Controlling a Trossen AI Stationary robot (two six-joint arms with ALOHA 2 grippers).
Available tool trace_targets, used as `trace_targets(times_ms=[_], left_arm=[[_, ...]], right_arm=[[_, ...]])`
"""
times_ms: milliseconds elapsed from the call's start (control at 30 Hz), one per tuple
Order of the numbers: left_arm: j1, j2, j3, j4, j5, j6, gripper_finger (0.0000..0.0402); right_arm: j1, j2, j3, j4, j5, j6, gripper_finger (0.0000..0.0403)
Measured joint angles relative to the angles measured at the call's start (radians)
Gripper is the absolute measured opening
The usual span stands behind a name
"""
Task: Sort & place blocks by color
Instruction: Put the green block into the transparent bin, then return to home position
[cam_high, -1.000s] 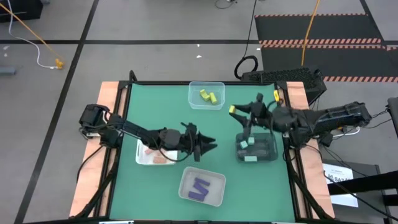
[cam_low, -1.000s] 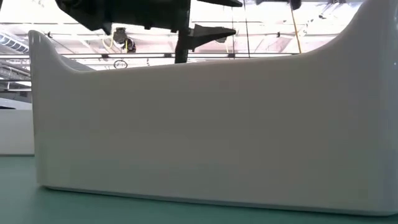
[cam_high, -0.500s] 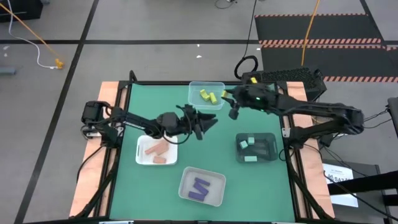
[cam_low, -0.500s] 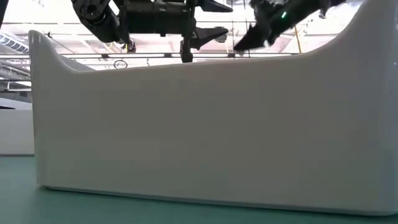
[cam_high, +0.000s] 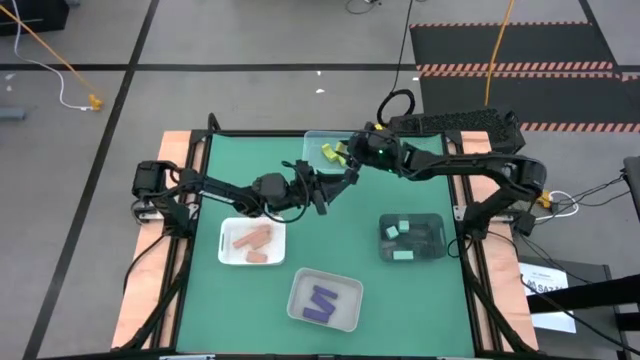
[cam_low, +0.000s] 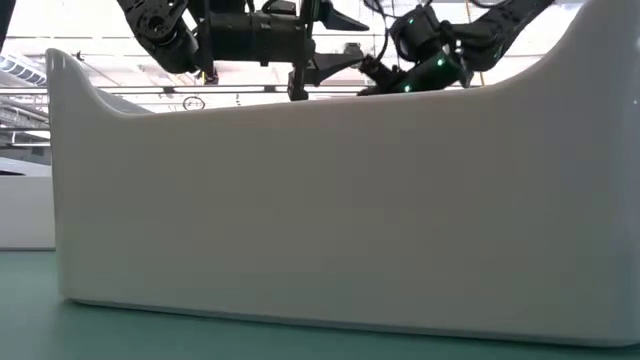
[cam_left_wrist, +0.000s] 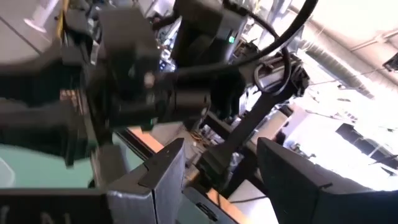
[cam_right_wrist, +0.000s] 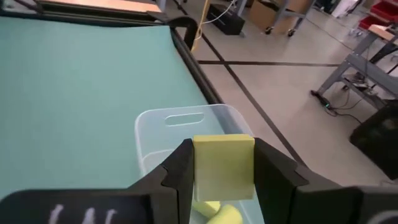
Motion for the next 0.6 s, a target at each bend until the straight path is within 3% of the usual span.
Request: trace_targets(times_ms=[233,600], left_arm=[[0.062,0.0,0.0,0.001,0.003,0.061,0.02],[0.262,-0.046,0.0,-0.006,0.223,0.151,0.02]], right_arm=[[-0.024,0.058,0.0,0.091,0.001,0.032,0.0116],[-0.078,0.059,0.0,0.09,0.0,0.129,0.0235]])
